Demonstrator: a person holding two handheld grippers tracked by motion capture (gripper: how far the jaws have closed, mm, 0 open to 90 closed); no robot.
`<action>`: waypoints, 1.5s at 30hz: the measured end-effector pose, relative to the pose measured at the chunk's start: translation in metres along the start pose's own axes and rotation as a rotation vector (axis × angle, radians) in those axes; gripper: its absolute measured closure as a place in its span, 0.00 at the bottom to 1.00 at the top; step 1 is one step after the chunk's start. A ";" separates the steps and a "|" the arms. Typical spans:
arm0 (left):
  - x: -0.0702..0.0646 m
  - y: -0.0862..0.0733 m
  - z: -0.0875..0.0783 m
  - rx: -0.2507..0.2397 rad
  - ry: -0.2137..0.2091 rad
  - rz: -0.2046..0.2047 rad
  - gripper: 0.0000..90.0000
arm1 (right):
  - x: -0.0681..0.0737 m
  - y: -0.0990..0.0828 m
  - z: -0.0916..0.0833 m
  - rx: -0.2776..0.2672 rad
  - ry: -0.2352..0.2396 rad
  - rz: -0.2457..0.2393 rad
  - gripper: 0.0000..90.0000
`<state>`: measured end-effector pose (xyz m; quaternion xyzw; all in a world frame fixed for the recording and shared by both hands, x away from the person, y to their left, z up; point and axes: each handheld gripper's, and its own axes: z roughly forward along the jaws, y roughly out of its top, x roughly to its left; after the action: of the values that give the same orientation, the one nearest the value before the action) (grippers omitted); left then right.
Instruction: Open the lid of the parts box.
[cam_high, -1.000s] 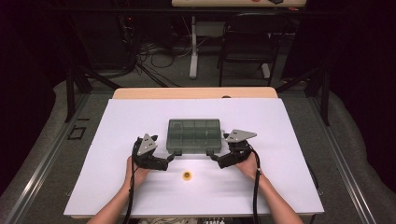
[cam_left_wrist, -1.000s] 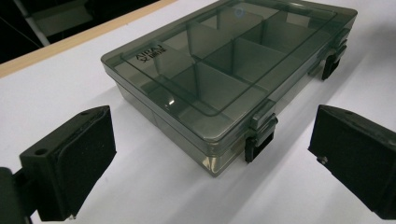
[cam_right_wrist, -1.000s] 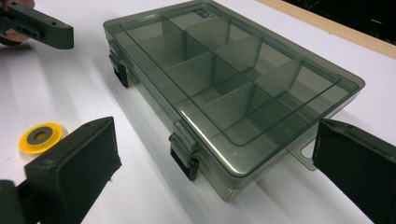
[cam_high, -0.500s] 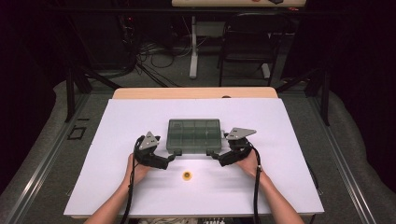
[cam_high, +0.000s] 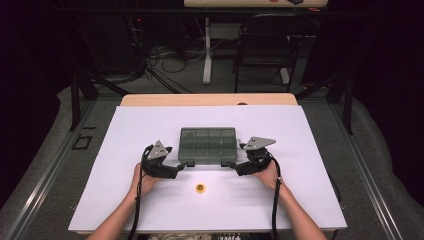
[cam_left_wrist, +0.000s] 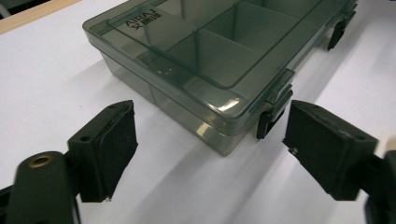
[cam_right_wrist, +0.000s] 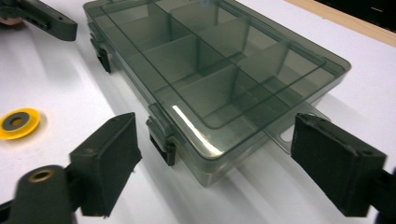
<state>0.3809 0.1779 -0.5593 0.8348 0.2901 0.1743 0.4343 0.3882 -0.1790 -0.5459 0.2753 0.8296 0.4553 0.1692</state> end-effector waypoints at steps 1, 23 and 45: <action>0.000 0.000 0.000 -0.001 0.001 0.003 0.22 | 0.000 0.000 0.000 0.002 -0.002 0.001 0.19; -0.001 -0.003 0.003 -0.005 -0.018 0.006 0.48 | 0.004 -0.007 0.002 0.078 -0.015 -0.016 0.47; -0.003 -0.003 0.004 0.014 -0.003 0.049 0.51 | 0.003 -0.009 0.005 0.088 -0.030 -0.007 0.51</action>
<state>0.3793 0.1747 -0.5643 0.8449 0.2700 0.1818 0.4246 0.3856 -0.1776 -0.5568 0.2864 0.8473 0.4135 0.1708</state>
